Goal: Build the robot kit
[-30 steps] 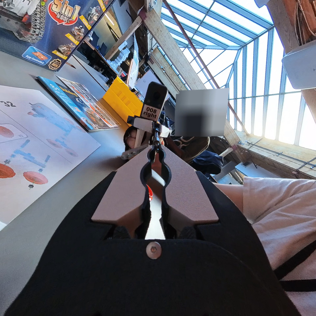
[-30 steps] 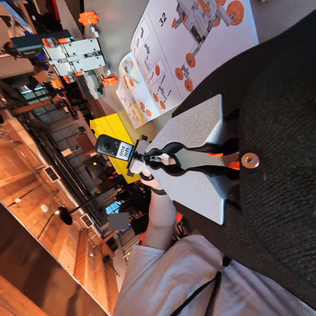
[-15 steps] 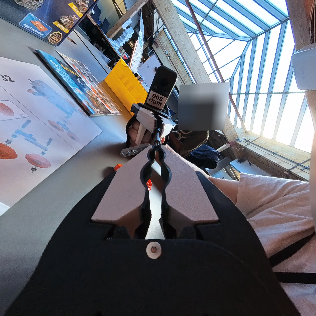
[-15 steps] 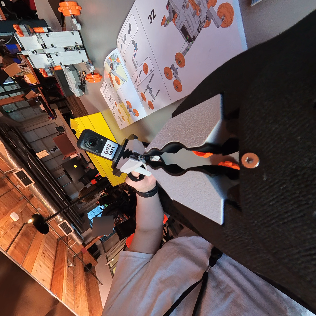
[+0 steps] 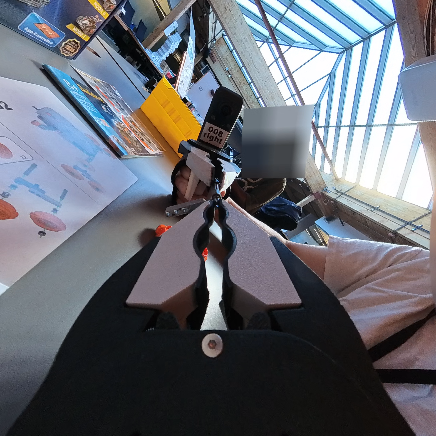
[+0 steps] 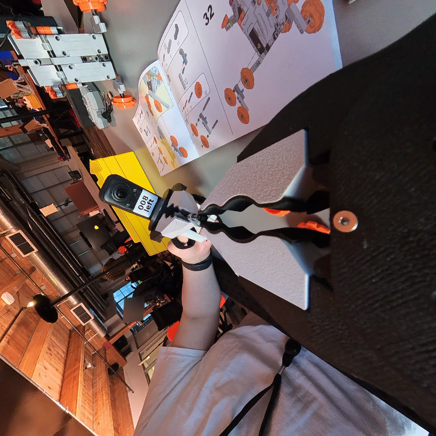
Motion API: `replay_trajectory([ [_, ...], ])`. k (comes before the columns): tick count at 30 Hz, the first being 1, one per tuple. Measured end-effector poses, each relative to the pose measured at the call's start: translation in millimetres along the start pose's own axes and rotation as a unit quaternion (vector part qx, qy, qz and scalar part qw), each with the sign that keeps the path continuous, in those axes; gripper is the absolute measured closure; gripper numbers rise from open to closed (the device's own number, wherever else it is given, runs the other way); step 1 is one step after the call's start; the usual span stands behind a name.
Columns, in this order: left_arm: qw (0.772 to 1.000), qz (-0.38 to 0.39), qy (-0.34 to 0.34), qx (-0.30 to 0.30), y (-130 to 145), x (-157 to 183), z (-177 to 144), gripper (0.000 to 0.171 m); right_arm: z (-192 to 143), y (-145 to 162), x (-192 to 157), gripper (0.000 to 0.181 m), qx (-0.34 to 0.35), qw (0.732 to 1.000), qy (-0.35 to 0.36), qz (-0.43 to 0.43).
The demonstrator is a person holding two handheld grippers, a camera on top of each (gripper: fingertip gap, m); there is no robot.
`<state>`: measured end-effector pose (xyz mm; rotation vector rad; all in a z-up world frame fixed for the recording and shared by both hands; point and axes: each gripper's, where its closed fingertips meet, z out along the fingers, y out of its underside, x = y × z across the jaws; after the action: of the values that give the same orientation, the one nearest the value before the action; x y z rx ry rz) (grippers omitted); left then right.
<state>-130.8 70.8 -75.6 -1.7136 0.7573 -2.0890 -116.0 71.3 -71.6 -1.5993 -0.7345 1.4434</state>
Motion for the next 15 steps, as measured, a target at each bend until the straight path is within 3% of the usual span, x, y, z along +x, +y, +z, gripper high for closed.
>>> replay_trajectory([
  [15,1.0,0.01,-0.005,-0.024,7.8,0.3,4.5,0.171,5.2,7.2,-2.3,0.177,-0.026,1.0,-0.003,-0.007],
])
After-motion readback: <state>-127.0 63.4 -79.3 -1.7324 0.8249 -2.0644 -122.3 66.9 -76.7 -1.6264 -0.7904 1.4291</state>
